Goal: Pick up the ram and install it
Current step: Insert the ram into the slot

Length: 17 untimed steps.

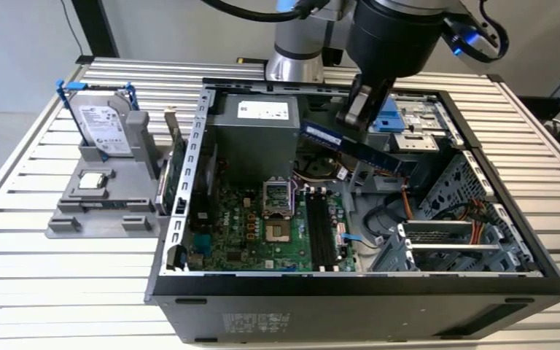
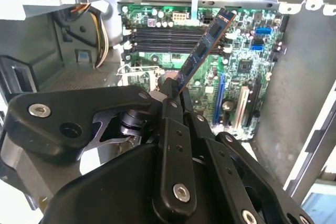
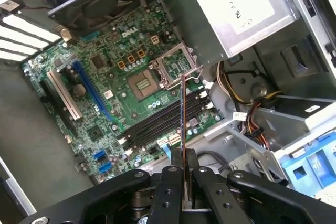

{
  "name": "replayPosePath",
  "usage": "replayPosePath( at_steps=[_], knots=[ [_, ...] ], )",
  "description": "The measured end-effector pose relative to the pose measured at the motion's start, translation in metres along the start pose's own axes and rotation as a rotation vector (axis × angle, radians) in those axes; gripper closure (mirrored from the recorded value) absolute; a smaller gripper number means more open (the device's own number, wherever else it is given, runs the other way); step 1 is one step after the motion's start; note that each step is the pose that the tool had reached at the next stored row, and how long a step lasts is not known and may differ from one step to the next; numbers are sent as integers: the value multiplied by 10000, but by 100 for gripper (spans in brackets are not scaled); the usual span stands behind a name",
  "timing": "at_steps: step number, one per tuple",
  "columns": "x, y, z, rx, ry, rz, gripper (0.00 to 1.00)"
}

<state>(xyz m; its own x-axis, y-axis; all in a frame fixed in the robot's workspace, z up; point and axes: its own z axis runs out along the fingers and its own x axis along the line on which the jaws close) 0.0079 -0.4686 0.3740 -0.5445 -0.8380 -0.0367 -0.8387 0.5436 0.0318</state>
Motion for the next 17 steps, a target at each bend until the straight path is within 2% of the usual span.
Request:
replayPosePath(
  at_steps=[17],
  knots=[
    [0, 0, 0, 106, -87, 2833, 100]
  ],
)
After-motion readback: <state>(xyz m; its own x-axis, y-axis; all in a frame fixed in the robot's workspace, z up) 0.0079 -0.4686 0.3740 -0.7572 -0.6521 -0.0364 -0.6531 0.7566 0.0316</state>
